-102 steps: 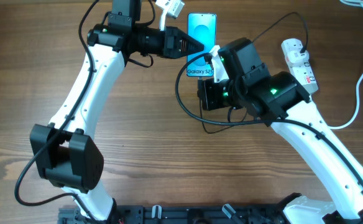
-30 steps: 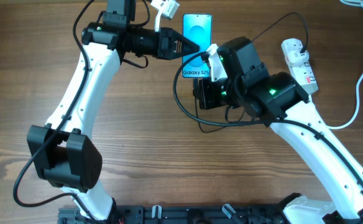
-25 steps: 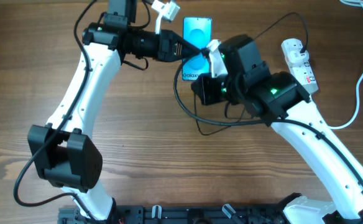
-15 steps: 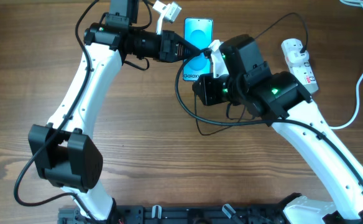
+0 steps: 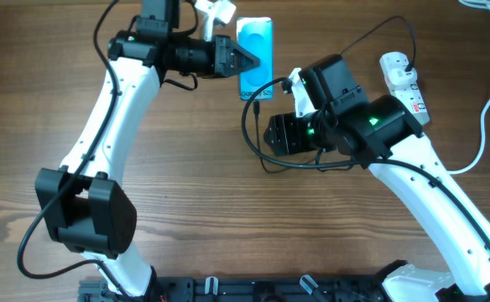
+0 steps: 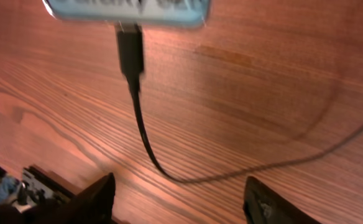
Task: Plug charger to phone and switch on socket
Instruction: 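Lower the phone flat onto the table with the left gripper and release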
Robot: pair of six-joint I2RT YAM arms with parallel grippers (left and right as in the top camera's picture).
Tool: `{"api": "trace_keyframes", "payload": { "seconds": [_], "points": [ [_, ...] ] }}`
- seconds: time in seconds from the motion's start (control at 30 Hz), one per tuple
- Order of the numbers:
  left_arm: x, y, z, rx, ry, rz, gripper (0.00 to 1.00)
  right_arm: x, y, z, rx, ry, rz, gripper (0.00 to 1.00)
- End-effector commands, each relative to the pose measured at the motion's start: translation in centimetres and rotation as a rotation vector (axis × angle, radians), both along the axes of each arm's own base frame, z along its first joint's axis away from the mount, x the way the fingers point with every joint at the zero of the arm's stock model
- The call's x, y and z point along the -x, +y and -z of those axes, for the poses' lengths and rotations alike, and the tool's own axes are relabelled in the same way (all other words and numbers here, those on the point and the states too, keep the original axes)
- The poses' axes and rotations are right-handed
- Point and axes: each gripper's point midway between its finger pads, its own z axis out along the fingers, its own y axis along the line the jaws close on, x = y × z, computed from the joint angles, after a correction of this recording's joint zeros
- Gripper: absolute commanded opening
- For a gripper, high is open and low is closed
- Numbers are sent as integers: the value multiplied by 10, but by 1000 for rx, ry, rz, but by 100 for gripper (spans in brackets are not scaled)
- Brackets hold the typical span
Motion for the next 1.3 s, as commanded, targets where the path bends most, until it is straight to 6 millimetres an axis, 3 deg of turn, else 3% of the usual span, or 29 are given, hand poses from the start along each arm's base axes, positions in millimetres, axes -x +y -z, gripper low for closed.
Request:
{"api": "trace_keyframes", "payload": {
  "seconds": [0.0,0.07,0.13,0.37,0.73,1.1,1.27],
  "points": [
    [-13,15,6,-50,-1,-74,4,1,-3,-12,-2,-29,0,87],
    [-15,18,10,-75,1,-92,4,-1,-8,-10,20,-37,15,96],
    [-15,20,16,-105,10,-110,4,-3,-10,-9,36,-43,26,98],
    [-11,15,49,-165,110,-104,4,-7,-13,-9,36,-39,81,100],
    [-9,-6,127,-218,271,-44,4,-13,-24,5,102,-17,153,100],
    [-8,-10,172,-262,351,-30,4,-25,-39,13,111,23,268,100],
    [-9,-11,200,-366,360,-68,4,-26,-41,13,110,23,274,100]
  ]
}}
